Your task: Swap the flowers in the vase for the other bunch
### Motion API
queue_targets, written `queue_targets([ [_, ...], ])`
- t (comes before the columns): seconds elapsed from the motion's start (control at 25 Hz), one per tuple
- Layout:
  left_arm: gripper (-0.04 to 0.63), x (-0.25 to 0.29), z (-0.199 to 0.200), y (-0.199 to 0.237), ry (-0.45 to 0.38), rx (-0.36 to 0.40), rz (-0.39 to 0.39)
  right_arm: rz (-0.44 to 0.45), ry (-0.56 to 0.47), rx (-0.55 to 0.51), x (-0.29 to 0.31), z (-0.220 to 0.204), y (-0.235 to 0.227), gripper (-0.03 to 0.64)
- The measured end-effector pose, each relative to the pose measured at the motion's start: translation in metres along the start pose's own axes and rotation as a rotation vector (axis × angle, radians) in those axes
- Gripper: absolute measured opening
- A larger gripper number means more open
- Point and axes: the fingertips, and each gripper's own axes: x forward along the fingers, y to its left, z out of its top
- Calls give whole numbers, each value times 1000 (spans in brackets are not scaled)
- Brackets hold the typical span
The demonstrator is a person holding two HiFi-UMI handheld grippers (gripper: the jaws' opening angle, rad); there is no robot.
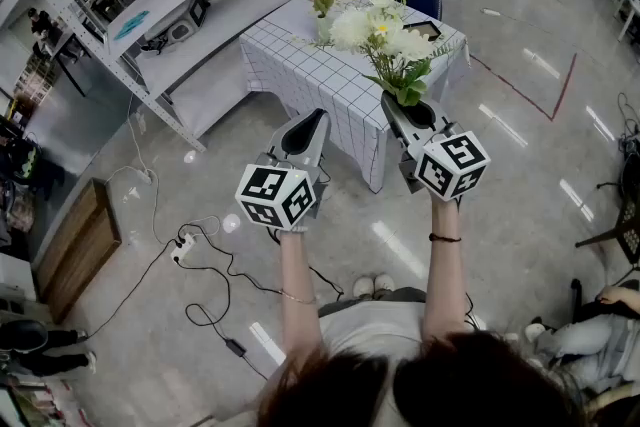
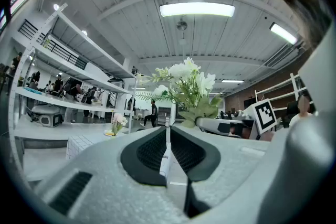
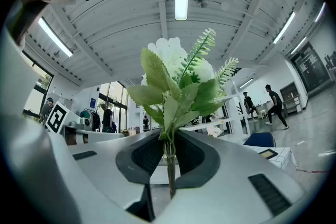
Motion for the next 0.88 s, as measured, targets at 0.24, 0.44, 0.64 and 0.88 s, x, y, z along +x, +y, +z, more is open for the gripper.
queue_targets([
  [0.24, 34, 4, -2, 3, 10, -7, 1, -14, 4, 2, 1, 0, -8, 53],
  [0.44, 34, 12, -8, 1, 17, -11, 7, -20, 18, 4, -1, -7, -17, 52],
  [0.64, 34, 22, -17, -3, 27, -18, 15, -23, 32, 8, -7, -13, -31, 54],
  [0.88, 34, 24, -24, -11, 35, -26, 28, -46, 29, 14, -14, -12, -47, 54],
])
